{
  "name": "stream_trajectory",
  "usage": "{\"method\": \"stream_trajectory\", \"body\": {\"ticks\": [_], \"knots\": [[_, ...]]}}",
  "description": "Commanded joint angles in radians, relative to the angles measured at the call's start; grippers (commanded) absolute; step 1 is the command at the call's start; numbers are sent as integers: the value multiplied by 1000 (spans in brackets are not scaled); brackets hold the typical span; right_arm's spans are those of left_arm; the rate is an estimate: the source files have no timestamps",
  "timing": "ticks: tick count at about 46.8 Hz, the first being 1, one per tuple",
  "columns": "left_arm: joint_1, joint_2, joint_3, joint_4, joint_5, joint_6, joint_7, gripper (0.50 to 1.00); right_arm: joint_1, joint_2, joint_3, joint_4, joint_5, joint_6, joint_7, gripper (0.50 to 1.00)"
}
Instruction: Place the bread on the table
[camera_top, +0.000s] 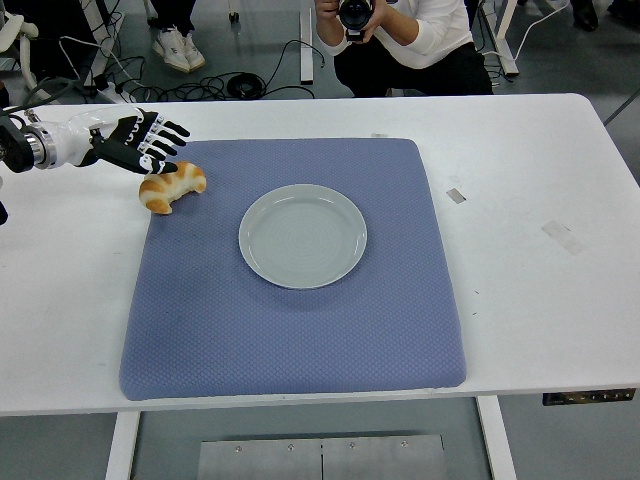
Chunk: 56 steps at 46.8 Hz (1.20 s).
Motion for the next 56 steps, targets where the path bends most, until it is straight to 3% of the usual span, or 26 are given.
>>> {"method": "stream_trajectory", "body": {"ticks": [1,20,32,47,56], "knots": [[0,0,0,0,0,0,0,786,0,0,1,0,0,0,0,1000],[0,0,-2,0,-1,0,0,808,0,0,0,0,0,0,0,1000],[-3,0,-3,0,-87,18,3,917,0,0,1,0,0,1,0,1000],[-11,-3,-9,0,-95,40,2,924,0,0,0,0,0,0,0,1000],[-3,-18,-118,0,-161,55,5,961,0,0,0,0,0,0,0,1000]]}}
